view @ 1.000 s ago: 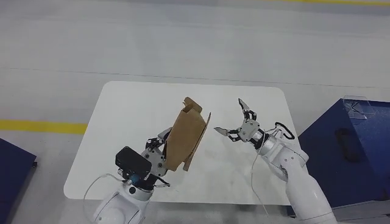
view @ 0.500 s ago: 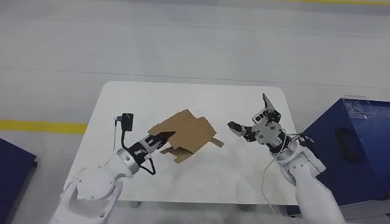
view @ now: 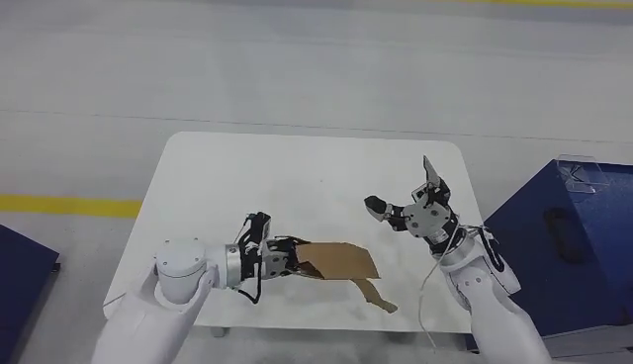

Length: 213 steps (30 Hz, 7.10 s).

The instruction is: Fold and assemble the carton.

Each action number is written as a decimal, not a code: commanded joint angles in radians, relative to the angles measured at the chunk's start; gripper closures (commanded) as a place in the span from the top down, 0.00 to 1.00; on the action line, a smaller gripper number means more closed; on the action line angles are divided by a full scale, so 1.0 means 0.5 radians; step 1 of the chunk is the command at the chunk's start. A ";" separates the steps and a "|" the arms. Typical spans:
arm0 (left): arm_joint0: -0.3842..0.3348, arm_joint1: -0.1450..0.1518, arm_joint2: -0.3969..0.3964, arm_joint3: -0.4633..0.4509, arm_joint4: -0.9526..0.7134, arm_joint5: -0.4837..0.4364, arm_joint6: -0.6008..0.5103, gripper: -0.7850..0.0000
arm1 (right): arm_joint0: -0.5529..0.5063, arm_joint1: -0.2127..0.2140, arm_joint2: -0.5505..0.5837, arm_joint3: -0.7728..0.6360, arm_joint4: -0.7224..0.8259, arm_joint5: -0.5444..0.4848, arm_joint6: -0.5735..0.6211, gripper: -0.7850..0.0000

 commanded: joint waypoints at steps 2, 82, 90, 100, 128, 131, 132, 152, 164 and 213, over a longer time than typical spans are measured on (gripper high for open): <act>0.002 0.000 -0.002 -0.003 0.001 -0.002 0.003 0.00 | 0.000 0.000 0.001 0.000 -0.014 -0.006 0.007 1.00; -0.030 0.131 0.202 -0.013 -0.321 -0.009 -0.222 0.00 | -0.161 0.095 -0.071 -0.054 -0.764 0.032 0.706 0.00; -0.003 0.149 0.145 -0.030 -0.347 -0.042 -0.174 1.00 | -0.168 0.100 -0.058 -0.053 -0.801 0.016 0.683 0.00; 0.011 0.162 0.103 -0.034 -0.314 -0.024 -0.119 1.00 | -0.145 0.103 0.051 -0.045 -0.972 -0.376 0.540 0.00; 0.283 0.231 -0.075 -0.846 0.621 -0.150 0.669 1.00 | 0.134 0.128 0.064 0.234 -1.331 -0.860 0.979 0.00; 0.508 0.265 -0.168 -1.230 0.984 -0.074 0.845 1.00 | 0.216 0.137 0.061 0.334 -1.369 -0.927 1.129 0.00; 0.559 0.273 -0.192 -1.319 1.062 -0.038 0.850 1.00 | 0.238 0.140 0.061 0.365 -1.371 -0.944 1.162 0.00; 0.182 0.208 0.322 -1.271 1.616 0.525 0.765 1.00 | 0.319 0.174 0.066 0.527 -1.162 -1.076 1.479 0.00; 0.099 0.184 0.425 -1.250 1.735 0.622 0.677 1.00 | 0.269 0.189 0.057 0.463 -1.131 -1.091 1.480 0.00; 0.352 0.149 0.147 -1.427 1.551 0.374 0.681 1.00 | 0.417 0.216 -0.041 0.667 -0.538 -0.647 1.747 0.00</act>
